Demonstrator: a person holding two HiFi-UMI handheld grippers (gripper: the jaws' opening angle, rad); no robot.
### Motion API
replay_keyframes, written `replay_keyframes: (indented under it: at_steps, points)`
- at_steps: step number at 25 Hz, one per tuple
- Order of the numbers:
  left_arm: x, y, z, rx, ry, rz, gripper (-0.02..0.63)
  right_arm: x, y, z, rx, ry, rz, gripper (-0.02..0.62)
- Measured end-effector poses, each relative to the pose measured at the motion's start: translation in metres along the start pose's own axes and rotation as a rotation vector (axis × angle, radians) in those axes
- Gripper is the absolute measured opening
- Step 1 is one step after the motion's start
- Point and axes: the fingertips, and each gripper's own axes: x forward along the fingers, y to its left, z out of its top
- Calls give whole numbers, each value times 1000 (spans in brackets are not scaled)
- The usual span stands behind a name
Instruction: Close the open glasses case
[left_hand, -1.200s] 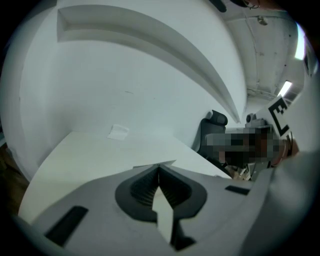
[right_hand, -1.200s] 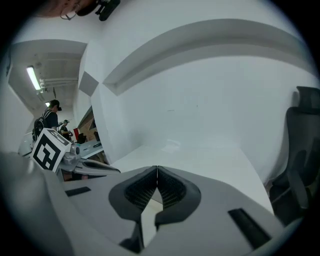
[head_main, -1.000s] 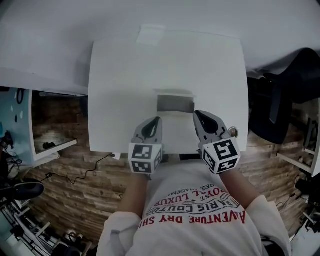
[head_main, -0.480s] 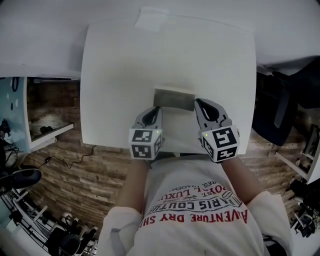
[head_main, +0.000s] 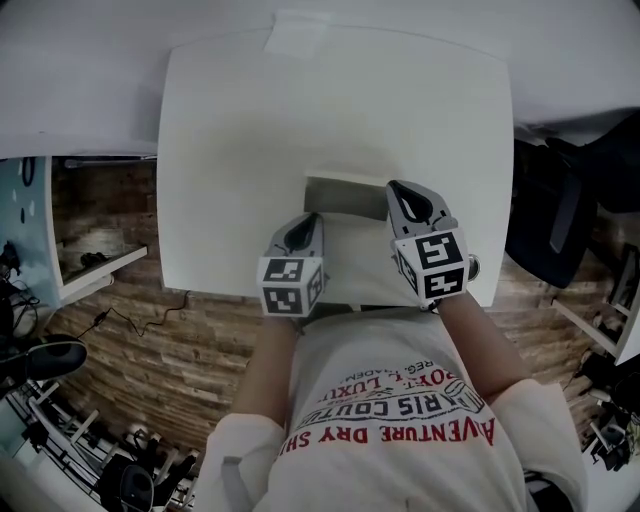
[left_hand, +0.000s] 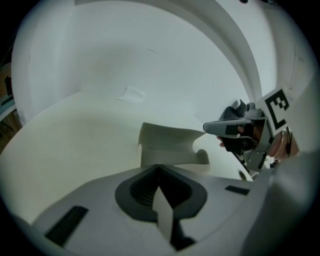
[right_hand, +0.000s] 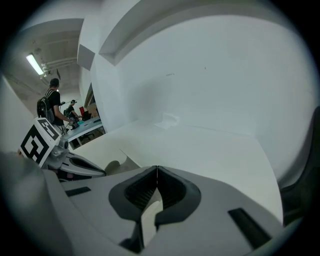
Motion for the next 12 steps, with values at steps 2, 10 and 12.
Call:
replay_keyframes:
  at_steps: [2,10,12]
  points:
    - [0,0,1,-5,-2,-9,8,1,-2,-1,7,-1,-8,12]
    - [0,-1,1,0,-3,-16,8,-8,6,-9,36,1,1,12]
    - [1,-1,1,9,0,-24,8,-13,11,-14,52,-1,-2,12]
